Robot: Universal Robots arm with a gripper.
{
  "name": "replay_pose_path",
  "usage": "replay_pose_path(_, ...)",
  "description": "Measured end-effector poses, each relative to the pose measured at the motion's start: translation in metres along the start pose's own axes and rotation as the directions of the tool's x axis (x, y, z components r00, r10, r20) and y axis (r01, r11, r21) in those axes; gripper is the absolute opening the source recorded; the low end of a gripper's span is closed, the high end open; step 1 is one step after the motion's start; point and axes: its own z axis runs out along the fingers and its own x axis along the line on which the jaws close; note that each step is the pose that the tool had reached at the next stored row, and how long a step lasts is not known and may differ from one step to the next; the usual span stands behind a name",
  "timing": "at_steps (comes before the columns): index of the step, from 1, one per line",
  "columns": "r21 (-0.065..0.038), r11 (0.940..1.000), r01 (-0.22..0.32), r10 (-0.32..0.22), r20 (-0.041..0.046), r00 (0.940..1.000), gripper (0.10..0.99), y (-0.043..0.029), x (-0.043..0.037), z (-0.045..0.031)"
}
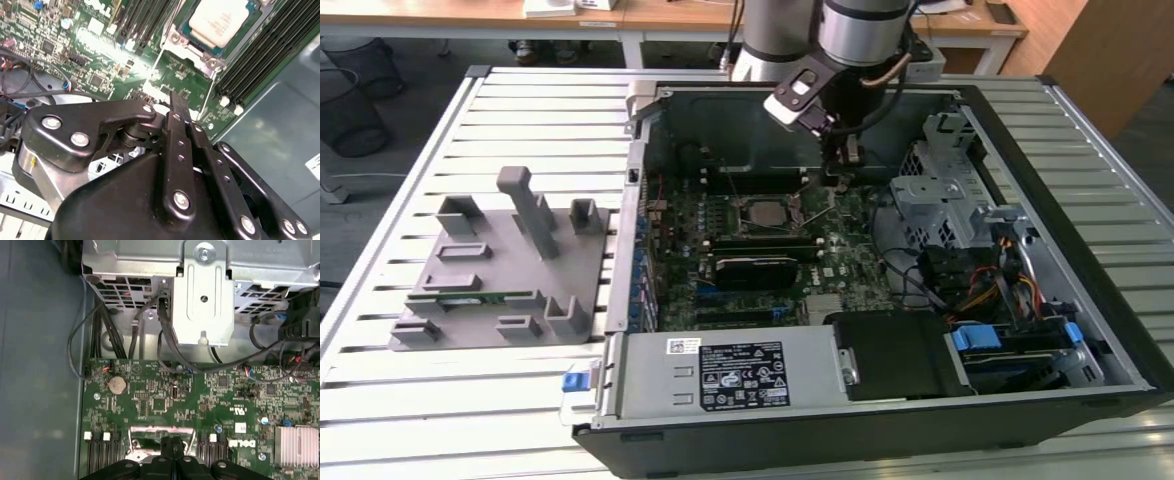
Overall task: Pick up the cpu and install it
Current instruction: 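Close the cpu cover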
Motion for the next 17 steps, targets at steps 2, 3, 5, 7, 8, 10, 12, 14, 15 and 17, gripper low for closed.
replay_pose_path(2, 0.0, 1.0, 0.0, 0.0, 0.0006, 1.0, 0.106, 0.0035, 0.0013, 0.0007)
replay_pose_path(3, 0.0, 1.0, 0.0, 0.0, 0.0008, 1.0, 0.106, 0.005, 0.0023, 0.001)
replay_pose_path(5, 0.0, 1.0, 0.0, 0.0, 0.0013, 1.0, 0.106, 0.0074, 0.0046, 0.0015)
replay_pose_path(7, 0.0, 1.0, 0.001, -0.001, 0.0014, 1.0, 0.106, 0.0095, 0.0067, 0.0022)
replay_pose_path(8, 0.0, 1.0, 0.001, -0.001, 0.0016, 1.0, 0.106, 0.0109, 0.0076, 0.0027)
replay_pose_path(10, 0.001, 1.0, 0.001, -0.001, 0.0017, 1.0, 0.106, 0.0146, 0.009, 0.0043)
replay_pose_path(12, 0.002, 1.0, 0.001, -0.001, 0.0021, 1.0, 0.106, 0.0173, 0.0095, 0.0058)
replay_pose_path(14, 0.003, 1.0, 0.001, -0.001, 0.0022, 1.0, 0.106, 0.0197, 0.0097, 0.0071)
replay_pose_path(15, 0.004, 1.0, 0.001, -0.001, 0.0022, 1.0, 0.106, 0.0208, 0.0097, 0.0076)
replay_pose_path(17, 0.004, 1.0, 0.001, -0.001, 0.0022, 1.0, 0.106, 0.0234, 0.0098, 0.0084)
